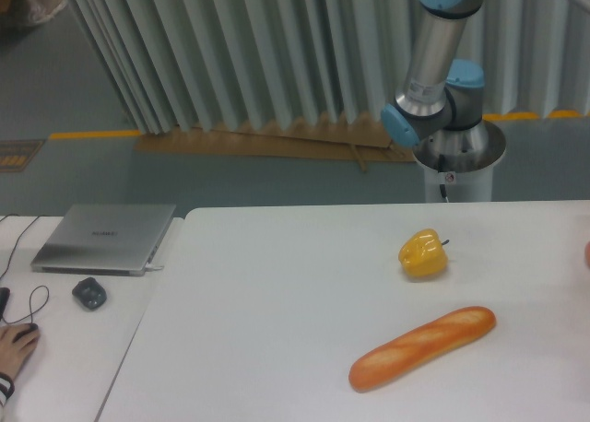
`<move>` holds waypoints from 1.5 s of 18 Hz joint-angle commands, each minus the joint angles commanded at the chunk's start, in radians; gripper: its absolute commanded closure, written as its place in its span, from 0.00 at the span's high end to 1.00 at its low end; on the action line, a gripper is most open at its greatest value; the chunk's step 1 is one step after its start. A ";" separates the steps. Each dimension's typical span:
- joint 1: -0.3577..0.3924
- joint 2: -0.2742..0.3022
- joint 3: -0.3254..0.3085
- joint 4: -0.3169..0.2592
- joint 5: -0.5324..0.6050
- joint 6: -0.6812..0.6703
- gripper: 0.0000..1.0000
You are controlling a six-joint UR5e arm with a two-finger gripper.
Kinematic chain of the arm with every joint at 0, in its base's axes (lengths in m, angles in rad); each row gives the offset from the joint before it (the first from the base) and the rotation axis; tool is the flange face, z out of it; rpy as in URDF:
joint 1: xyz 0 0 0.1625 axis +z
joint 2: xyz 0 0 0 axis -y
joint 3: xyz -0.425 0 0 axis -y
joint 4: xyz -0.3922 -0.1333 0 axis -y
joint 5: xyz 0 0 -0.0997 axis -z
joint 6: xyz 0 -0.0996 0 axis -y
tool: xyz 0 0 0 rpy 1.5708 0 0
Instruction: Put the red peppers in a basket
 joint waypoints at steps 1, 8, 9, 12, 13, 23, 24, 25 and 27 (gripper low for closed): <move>0.000 -0.005 0.000 0.000 0.000 -0.002 0.56; 0.000 -0.003 0.000 0.000 -0.061 -0.015 1.00; -0.003 0.000 0.000 0.000 -0.061 -0.031 1.00; -0.005 0.003 0.003 -0.002 -0.063 -0.061 1.00; -0.008 0.005 0.008 -0.002 -0.063 -0.083 1.00; -0.139 0.100 -0.006 -0.086 -0.063 -0.459 1.00; -0.156 0.101 -0.006 -0.094 -0.061 -0.483 1.00; -0.175 0.110 -0.006 -0.103 -0.058 -0.524 1.00; -0.216 0.127 -0.002 -0.132 -0.042 -0.592 1.00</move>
